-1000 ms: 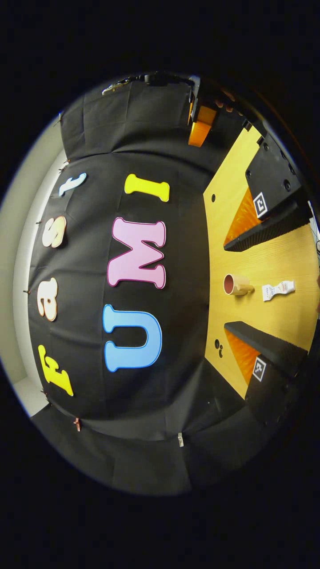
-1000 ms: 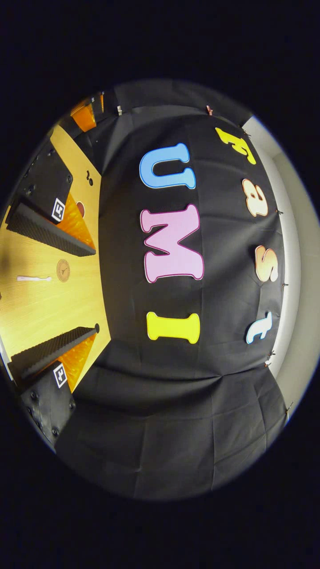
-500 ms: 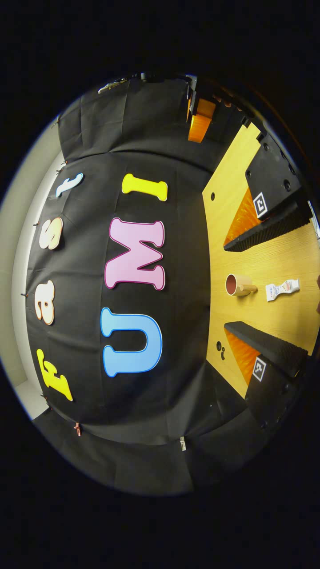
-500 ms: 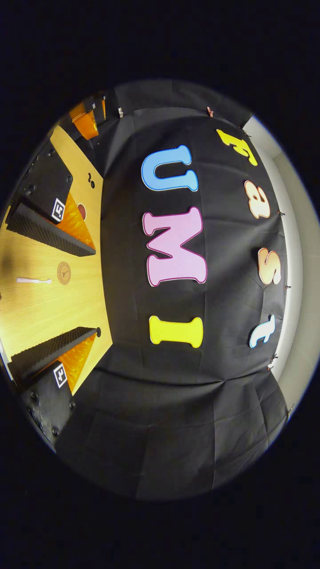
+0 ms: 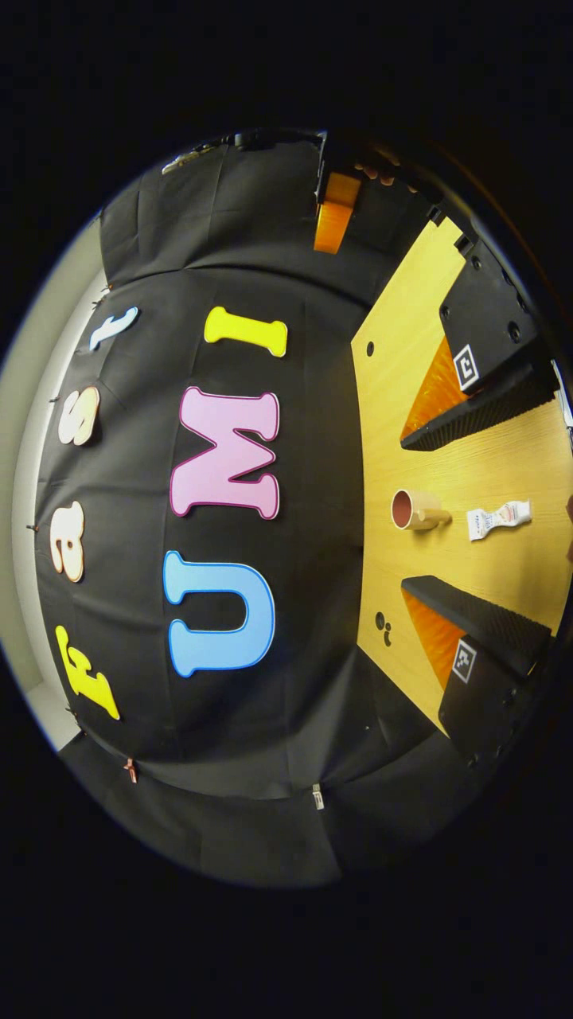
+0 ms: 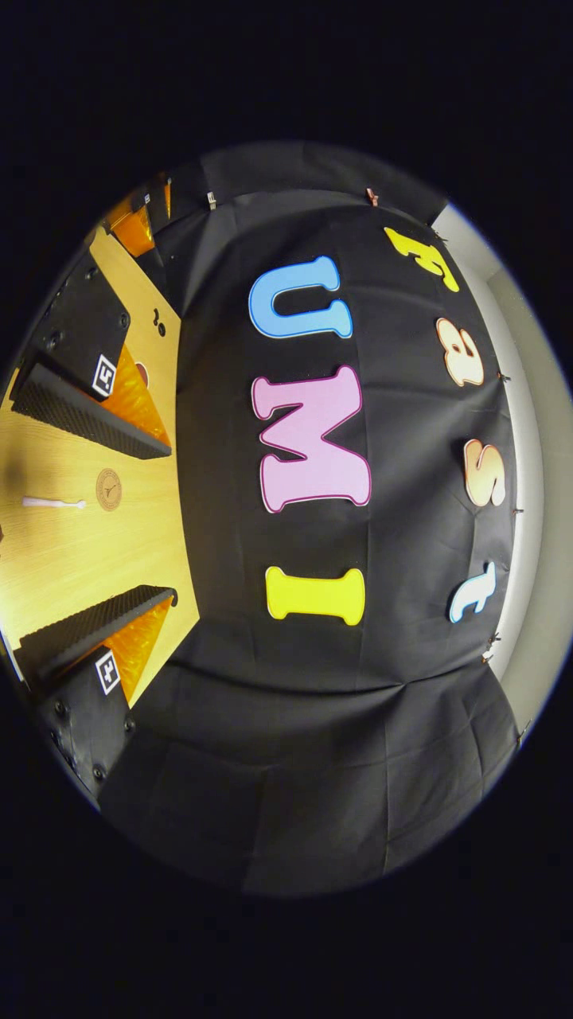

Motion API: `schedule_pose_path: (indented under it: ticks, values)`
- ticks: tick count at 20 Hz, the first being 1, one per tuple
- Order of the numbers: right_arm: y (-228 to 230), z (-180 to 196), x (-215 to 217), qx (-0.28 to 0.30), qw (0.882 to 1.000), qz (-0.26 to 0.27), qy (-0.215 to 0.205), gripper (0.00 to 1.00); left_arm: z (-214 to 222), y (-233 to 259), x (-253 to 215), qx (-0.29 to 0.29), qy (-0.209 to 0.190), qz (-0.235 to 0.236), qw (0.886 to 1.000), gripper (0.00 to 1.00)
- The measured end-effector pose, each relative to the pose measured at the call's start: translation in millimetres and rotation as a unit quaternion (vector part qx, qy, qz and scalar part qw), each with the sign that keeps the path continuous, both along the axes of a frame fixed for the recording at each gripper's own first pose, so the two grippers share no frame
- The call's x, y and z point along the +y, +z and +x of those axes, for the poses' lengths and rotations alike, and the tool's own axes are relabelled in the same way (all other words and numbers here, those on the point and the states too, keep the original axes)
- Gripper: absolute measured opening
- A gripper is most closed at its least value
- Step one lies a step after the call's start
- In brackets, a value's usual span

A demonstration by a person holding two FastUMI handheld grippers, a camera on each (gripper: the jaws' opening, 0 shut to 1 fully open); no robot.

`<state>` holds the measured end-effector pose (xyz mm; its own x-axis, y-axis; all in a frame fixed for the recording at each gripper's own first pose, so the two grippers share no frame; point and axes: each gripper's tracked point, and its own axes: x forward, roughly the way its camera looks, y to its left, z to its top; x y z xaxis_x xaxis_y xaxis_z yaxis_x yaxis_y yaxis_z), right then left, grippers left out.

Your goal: Put the toothbrush and toothpaste on the desktop into the cup, then pick up the cup and place it on the coaster on the desktop.

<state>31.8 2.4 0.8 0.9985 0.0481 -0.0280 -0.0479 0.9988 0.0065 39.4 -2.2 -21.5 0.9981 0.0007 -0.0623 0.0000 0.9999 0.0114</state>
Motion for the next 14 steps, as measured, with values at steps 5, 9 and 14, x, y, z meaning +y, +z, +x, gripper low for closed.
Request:
schedule_pose_path:
  ticks: [5, 9, 14]
  values:
    - [-4, 16, 2, 0.006, 1.000, -0.010, 0.009, 0.98, 16, -14, 3, 0.024, 0.006, 0.004, 1.000, 0.98]
    - [-9, 33, 3, 0.013, 1.000, -0.008, 0.018, 0.98, 31, -26, 5, 0.037, 0.008, 0.023, 0.999, 0.98]
    - [-21, 55, 8, 0.027, 0.999, -0.013, 0.042, 0.98, 58, -56, 6, 0.066, 0.012, 0.033, 0.997, 0.97]
